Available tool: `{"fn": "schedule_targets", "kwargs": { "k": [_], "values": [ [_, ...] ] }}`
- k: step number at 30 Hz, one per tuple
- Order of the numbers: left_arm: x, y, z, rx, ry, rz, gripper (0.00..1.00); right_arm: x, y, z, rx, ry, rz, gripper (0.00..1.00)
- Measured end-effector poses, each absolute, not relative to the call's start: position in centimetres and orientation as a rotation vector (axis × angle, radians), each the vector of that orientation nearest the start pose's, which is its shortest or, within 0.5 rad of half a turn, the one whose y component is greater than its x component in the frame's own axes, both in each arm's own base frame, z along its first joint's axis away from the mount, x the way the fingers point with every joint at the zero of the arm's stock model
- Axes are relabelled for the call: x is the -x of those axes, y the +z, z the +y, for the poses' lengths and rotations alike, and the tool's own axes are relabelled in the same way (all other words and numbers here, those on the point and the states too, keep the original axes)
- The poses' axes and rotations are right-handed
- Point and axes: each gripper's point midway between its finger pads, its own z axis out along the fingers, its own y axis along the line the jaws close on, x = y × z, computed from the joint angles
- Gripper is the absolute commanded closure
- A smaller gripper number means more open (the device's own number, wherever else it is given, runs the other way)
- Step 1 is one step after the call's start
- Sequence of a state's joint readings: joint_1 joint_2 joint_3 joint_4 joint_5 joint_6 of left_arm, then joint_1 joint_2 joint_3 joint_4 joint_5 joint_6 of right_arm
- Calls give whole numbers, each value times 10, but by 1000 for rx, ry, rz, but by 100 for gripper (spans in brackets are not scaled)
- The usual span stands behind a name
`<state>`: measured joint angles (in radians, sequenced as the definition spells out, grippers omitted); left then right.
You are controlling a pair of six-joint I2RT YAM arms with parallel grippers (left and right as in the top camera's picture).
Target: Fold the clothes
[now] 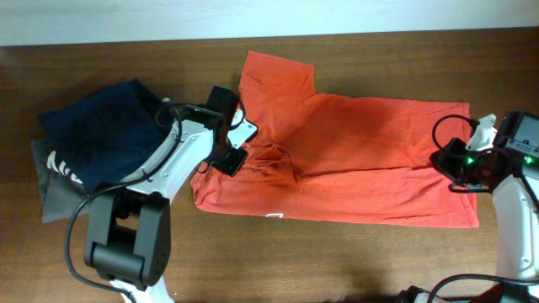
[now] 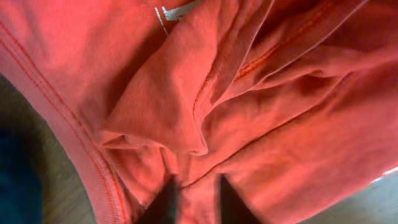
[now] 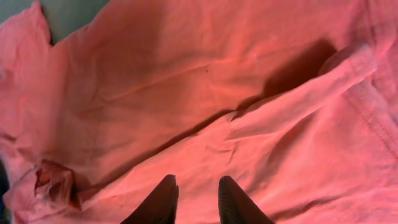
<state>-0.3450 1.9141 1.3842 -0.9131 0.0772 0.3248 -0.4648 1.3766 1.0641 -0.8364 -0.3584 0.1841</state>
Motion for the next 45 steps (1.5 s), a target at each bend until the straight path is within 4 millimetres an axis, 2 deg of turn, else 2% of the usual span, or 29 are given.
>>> {"fn": "schedule_targets", "kwargs": {
  "k": [2, 5, 6, 8, 12, 17, 20, 22, 23, 30, 35, 41, 45],
  "values": [
    [-354, 45, -141, -1020, -110, 2841, 51, -310, 140, -89, -747, 387, 2546, 68],
    [-352, 39, -143, -1044, -107, 2849, 50, -310, 139, -90, -750, 381, 2546, 67],
    [-351, 37, -144, -1052, -107, 2854, 51, -310, 139, -90, -751, 378, 2547, 67],
    [-349, 29, -146, -1073, -108, 2868, 62, -309, 139, -91, -752, 375, 2548, 67],
    [-350, 18, -154, -1115, -103, 2857, 65, -309, 139, -91, -754, 372, 2548, 67],
    [-357, 18, -155, -1113, -68, 2828, 66, -309, 139, -91, -754, 372, 2549, 67],
    [-364, 18, -154, -1096, -35, 2809, 79, -309, 139, -91, -753, 372, 2548, 67],
    [-369, 18, -154, -1083, -21, 2795, 95, -309, 139, -91, -753, 372, 2548, 67],
    [-370, 19, -154, -1079, -16, 2790, 100, -309, 139, -91, -754, 372, 2549, 67],
    [-376, 20, -150, -1023, 26, 2795, 99, -309, 139, -91, -753, 372, 2549, 67],
    [-380, 30, -150, -963, 38, 2812, 100, -309, 139, -91, -753, 371, 2549, 67],
    [-403, 57, -156, -875, 30, 2769, 99, -309, 139, -91, -755, 371, 2549, 67],
    [-419, 70, -153, -809, 24, 2737, 99, -309, 138, -92, -755, 367, 2549, 67]
  ]
}}
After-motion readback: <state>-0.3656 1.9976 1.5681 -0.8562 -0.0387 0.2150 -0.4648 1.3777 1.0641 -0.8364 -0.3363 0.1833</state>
